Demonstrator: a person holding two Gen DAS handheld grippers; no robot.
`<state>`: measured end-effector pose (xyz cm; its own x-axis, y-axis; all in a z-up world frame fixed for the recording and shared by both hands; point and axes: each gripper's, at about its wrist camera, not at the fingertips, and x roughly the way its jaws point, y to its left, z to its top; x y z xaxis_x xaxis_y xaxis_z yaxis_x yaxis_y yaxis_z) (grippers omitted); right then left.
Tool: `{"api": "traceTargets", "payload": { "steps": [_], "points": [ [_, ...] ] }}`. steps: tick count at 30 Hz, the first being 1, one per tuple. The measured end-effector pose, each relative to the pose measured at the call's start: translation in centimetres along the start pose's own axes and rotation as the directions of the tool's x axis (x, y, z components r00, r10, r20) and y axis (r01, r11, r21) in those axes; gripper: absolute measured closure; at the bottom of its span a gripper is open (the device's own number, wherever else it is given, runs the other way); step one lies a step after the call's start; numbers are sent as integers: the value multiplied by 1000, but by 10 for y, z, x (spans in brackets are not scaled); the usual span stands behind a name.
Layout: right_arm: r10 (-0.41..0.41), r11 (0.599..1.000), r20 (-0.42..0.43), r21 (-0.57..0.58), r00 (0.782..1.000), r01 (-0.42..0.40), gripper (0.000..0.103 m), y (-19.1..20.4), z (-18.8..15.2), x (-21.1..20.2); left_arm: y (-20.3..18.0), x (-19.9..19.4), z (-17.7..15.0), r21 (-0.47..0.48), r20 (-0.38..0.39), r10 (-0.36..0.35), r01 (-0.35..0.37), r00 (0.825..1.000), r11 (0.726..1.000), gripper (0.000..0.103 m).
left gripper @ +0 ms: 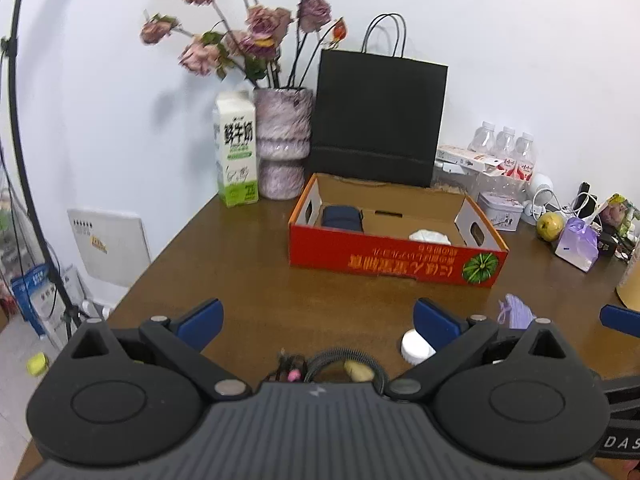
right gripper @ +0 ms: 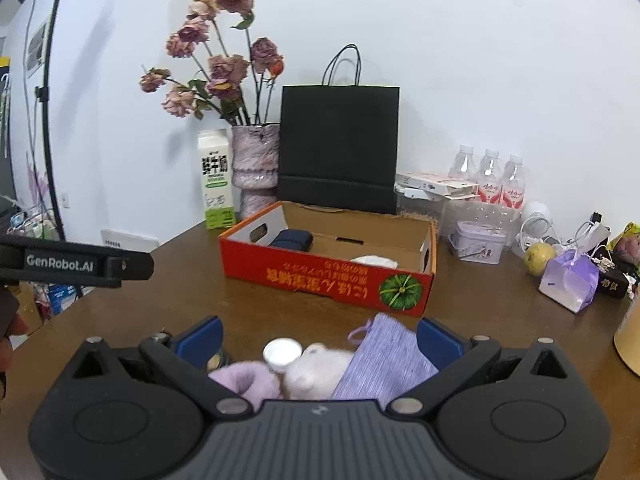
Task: Organize objects
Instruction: 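Withdraw both grippers from the box back over the table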
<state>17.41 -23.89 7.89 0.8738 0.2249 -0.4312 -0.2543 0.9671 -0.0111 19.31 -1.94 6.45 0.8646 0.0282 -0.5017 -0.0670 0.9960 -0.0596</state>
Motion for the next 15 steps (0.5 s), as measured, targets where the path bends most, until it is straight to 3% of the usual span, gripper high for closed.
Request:
{"api": "traceTargets", "payload": {
  "steps": [15],
  "points": [
    [89, 996, -45, -20, 995, -90, 0, 37, -49, -8, 55, -24, -64, -55, -28, 67, -68, 997, 996, 0]
  ]
}}
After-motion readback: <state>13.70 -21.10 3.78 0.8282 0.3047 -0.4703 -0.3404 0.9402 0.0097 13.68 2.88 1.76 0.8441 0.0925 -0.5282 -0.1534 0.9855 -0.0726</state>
